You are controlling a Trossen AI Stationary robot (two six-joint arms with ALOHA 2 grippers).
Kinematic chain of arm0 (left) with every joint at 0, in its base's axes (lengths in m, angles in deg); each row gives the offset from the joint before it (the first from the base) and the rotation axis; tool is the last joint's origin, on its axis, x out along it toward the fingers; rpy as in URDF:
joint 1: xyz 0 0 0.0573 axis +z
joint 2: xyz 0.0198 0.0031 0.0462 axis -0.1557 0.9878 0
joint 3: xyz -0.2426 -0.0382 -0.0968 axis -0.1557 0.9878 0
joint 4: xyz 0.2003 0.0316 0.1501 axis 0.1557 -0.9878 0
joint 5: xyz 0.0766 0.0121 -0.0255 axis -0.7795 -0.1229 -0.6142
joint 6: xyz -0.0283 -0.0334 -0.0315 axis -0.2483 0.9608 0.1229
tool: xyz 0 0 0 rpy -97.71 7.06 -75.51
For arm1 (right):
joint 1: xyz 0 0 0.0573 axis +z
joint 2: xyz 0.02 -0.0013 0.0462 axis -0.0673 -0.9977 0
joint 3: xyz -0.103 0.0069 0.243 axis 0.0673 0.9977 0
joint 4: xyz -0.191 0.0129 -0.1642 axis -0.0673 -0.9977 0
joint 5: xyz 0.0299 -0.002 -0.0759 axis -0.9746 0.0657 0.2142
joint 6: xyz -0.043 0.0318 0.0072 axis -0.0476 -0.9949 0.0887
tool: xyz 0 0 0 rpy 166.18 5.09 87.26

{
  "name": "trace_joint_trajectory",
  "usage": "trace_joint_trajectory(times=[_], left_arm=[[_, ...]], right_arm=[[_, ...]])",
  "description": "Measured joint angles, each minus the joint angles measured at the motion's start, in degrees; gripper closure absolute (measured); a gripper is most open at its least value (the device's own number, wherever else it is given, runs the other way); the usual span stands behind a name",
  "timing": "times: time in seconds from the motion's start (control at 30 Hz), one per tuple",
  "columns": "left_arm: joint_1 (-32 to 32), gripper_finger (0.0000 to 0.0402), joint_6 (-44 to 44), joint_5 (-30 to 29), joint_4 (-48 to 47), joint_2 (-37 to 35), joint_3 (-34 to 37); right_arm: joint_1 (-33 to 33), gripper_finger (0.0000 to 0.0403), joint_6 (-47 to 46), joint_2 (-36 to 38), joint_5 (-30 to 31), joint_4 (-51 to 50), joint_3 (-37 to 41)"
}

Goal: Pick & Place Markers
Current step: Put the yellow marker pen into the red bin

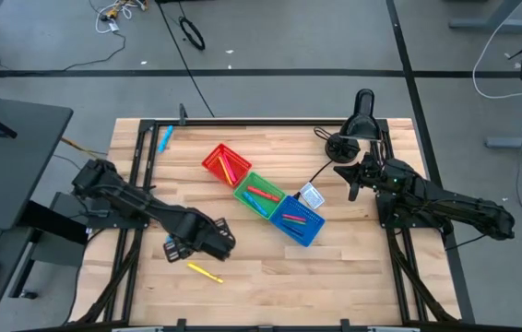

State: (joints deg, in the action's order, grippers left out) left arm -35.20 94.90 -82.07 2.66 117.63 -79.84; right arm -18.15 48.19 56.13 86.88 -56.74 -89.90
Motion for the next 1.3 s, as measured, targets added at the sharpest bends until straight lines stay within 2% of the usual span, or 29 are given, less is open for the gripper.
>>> trace_joint_trajectory(times=[0.17, 0.63, 0.73, 0.87, 1.3], left_arm=[[-1.12, 0.0134, 1.44, 4.63, 0.11, 3.64, 0.01], [-5.49, 0.0134, 3.73, 5.06, 5.58, 10.47, 0.03], [-6.34, 0.0134, 4.26, 3.99, 10.76, 10.90, 2.26], [-6.74, 0.0134, 4.29, 1.20, 23.27, 10.97, 7.77], [-9.00, 0.0134, 4.89, 3.87, 26.26, 15.27, 8.32]], right_arm=[[0.00, 0.0403, -0.01, 0.00, 0.00, -0.05, 0.00], [0.00, 0.0403, -0.01, 0.00, 0.00, -0.04, 0.00], [0.01, 0.0403, 0.00, 0.00, 0.00, -0.05, 0.00], [-0.01, 0.0403, 0.01, 0.00, 0.00, -0.03, 0.00], [-0.02, 0.0403, 0.01, 0.02, 0.02, 0.24, 0.00]])
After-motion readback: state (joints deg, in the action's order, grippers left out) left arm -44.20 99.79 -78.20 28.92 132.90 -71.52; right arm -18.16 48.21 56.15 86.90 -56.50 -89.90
